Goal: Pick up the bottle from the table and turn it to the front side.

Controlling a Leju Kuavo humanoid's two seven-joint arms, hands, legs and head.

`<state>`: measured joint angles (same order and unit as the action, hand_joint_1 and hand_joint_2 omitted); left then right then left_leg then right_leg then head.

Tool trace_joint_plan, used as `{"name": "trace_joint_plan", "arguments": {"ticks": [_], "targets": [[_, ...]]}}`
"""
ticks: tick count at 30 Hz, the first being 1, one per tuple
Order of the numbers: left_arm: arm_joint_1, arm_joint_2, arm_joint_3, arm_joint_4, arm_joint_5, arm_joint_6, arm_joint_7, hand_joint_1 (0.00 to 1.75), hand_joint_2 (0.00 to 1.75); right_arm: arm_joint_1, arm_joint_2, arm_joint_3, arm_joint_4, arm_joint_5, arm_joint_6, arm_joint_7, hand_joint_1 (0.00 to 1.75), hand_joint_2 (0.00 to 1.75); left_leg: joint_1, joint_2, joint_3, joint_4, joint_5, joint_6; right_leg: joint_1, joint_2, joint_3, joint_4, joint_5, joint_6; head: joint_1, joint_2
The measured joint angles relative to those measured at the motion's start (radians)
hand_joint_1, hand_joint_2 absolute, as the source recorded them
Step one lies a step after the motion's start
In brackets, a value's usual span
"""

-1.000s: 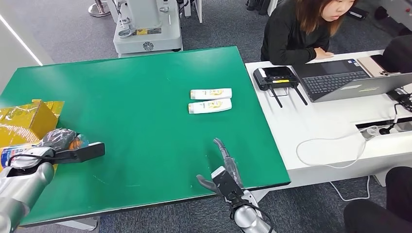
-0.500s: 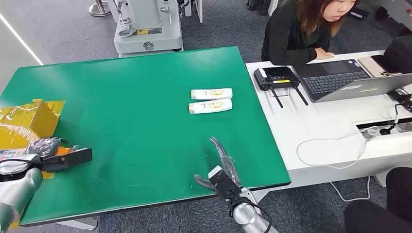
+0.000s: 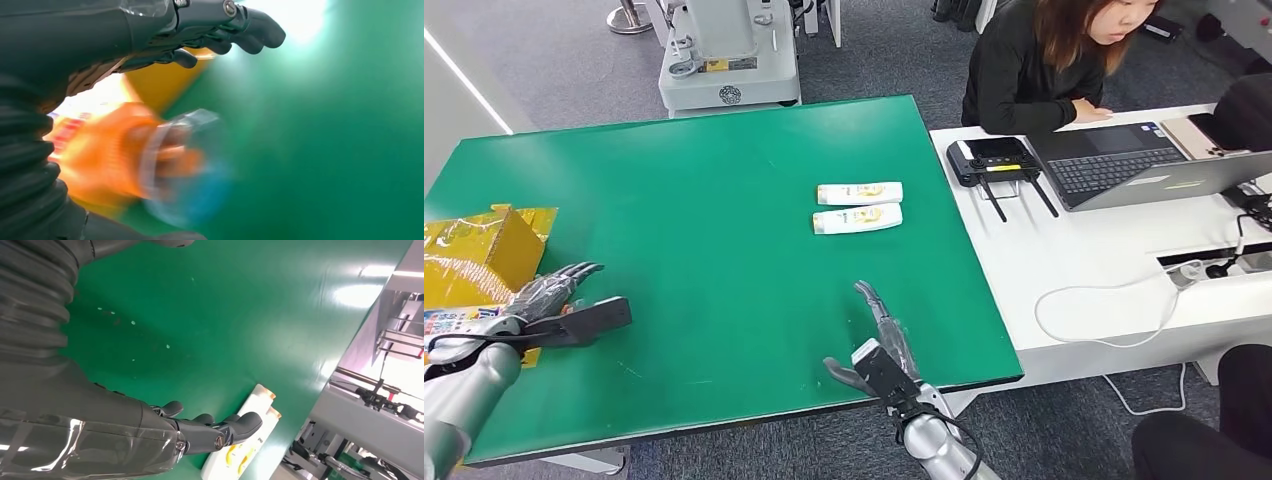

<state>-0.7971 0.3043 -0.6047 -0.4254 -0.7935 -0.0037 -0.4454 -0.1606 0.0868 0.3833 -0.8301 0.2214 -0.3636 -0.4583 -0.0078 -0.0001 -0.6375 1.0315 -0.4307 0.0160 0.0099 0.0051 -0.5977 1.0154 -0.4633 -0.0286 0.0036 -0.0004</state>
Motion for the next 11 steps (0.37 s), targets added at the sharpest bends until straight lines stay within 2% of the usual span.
{"name": "trace_joint_plan", "arguments": {"ticks": [2,4,8,11], "targets": [[0.031,-0.022,0.031,-0.053,0.113,-0.021,-0.056,0.0,1.75,0.007,0.0,-0.002,-0.017,-0.002,-0.002,0.004,0.0,1.75,0.0,0.0,0.0,0.0,0.0,0.0,0.0,0.0,0.0,0.0,0.0,0.0,0.0,0.0],[0.065,-0.049,0.058,-0.116,0.197,-0.018,-0.068,0.0,1.75,0.015,-0.001,-0.004,-0.035,-0.008,-0.005,0.005,0.0,1.75,0.0,0.0,0.0,0.0,0.0,0.0,0.0,0.0,0.0,0.0,0.0,0.0,0.0,0.0],[0.133,-0.115,0.096,-0.257,0.319,0.097,-0.031,0.0,1.75,0.029,-0.003,-0.015,-0.065,-0.015,-0.023,0.002,0.0,1.75,0.0,0.0,0.0,0.0,0.0,0.0,0.0,0.0,0.0,-0.001,0.0,0.0,0.0,0.0],[0.187,-0.153,0.116,-0.354,0.406,0.165,-0.032,0.0,1.75,0.033,-0.003,-0.025,-0.07,-0.021,-0.031,-0.018,0.0,1.75,-0.001,0.0,0.0,0.0,-0.001,0.001,0.0,0.0,0.001,-0.001,0.0,0.0,0.0,0.0]]}}
